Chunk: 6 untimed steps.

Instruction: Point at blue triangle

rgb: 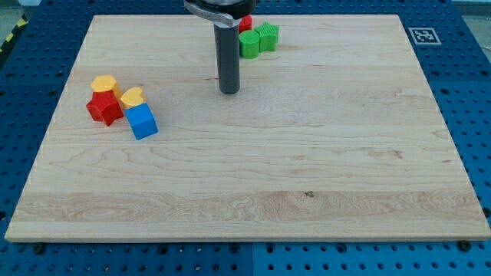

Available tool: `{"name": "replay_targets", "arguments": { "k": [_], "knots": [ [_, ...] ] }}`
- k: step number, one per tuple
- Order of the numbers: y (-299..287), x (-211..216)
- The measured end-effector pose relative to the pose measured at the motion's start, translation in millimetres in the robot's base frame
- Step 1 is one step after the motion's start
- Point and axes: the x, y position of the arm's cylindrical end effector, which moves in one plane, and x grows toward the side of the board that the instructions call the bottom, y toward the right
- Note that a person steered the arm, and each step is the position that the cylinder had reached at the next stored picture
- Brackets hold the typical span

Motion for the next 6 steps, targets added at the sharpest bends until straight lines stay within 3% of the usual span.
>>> {"name": "replay_targets", "arguments": {
  "k": [2, 6],
  "knots": [
    [0.0, -5.1],
    [-18.9, -72.3]
  ]
}}
